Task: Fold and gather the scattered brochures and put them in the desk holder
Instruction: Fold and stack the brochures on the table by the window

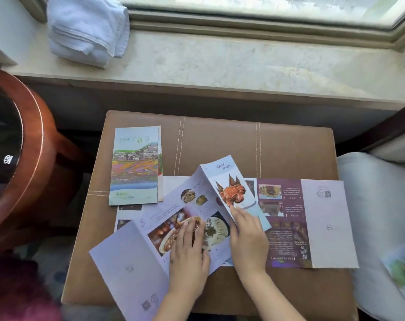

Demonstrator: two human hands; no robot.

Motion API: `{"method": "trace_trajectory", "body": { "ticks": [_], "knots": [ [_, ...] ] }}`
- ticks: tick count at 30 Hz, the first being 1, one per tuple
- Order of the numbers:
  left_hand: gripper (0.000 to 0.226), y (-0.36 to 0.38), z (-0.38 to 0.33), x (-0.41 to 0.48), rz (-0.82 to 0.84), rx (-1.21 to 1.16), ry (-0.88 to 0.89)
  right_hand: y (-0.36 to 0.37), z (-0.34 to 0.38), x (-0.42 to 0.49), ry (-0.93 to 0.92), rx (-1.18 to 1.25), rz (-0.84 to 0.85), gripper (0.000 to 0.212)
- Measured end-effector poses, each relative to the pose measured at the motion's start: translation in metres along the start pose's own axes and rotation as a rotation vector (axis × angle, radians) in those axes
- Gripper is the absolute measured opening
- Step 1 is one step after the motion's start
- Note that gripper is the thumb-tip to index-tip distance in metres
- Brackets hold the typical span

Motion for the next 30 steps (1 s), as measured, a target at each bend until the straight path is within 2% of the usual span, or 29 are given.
{"method": "trace_trajectory", "body": {
  "ticks": [5,7,9,12,16,18,20,22,26,30],
  "knots": [
    [0.067,0.008,-0.025,0.007,0.109,-0.195,0.12,-0.031,0.003,-0.017,-0.022,0.012,-0.167,0.05],
    [0.065,0.012,-0.036,0.011,0.158,-0.279,0.151,-0.037,0.007,-0.026,-0.043,-0.024,-0.155,0.055],
    [0.054,0.006,-0.04,0.014,0.13,-0.43,0.102,-0.037,0.012,-0.036,-0.092,-0.039,-0.103,0.059],
    [0.038,-0.014,-0.024,0.009,-0.133,-0.606,-0.171,-0.026,0.019,-0.054,-0.204,-0.015,0.02,0.066],
    [0.027,-0.028,0.021,-0.017,-0.432,-0.538,-0.63,-0.005,0.028,-0.077,-0.261,-0.01,0.201,0.065],
    [0.031,-0.029,0.035,-0.028,-0.429,-0.473,-0.799,0.002,0.03,-0.084,-0.288,-0.024,0.256,0.058],
    [0.044,-0.026,0.037,-0.034,-0.354,-0.418,-0.865,0.006,0.028,-0.085,-0.294,-0.024,0.272,0.051],
    [0.056,-0.022,0.033,-0.036,-0.303,-0.373,-0.863,0.009,0.023,-0.079,-0.204,0.02,0.232,0.043],
    [0.068,-0.016,0.026,-0.032,-0.268,-0.291,-0.895,0.014,0.01,-0.046,0.185,0.08,0.143,0.047],
    [0.075,-0.016,0.023,-0.025,-0.297,-0.297,-0.974,0.024,0.005,-0.012,0.292,0.041,0.241,0.046]
  ]
}}
Point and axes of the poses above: each hand's wrist, its own x-axis towards the middle knuckle, its own y-axis out of the palm, z = x × y, the point moved 3 cm from there along x, towards the middle knuckle, and after that the axes turned 14 degrees about -z, right-handed, at the moved point
